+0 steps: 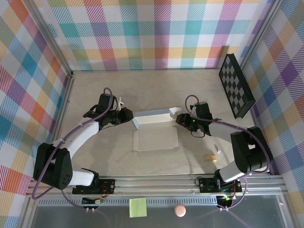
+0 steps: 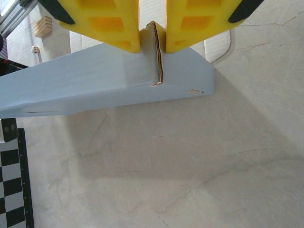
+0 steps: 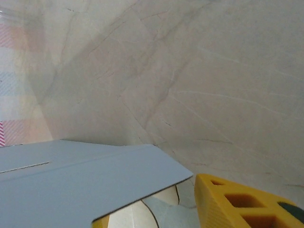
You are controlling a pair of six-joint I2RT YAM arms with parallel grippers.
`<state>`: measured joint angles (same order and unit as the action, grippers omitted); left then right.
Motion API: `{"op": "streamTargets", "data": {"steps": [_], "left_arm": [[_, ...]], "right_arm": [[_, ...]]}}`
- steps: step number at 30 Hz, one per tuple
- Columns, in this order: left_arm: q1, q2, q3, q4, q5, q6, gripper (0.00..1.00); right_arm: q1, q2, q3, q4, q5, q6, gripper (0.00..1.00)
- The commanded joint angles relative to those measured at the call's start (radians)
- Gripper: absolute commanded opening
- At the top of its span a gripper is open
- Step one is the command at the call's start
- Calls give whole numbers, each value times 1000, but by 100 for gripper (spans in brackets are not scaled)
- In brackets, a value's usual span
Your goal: Fold the paper box
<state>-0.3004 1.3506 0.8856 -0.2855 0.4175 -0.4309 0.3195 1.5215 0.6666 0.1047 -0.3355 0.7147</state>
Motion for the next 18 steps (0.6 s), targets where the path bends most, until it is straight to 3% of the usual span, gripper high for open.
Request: {"op": "streamTargets", "data": {"steps": [1,12,18], "left_arm": [[12,-4,-30,-72,-34,-9,18],[12,9,-28,-60,-16,-19,18],[12,10,-28,-60,-10,-19,18]], "right_arm": [[-2,1,-25,132,-59,66,47],[10,-55,-91,263,-118,211,35],[43,-41,-71,303,-118,229,36]]}}
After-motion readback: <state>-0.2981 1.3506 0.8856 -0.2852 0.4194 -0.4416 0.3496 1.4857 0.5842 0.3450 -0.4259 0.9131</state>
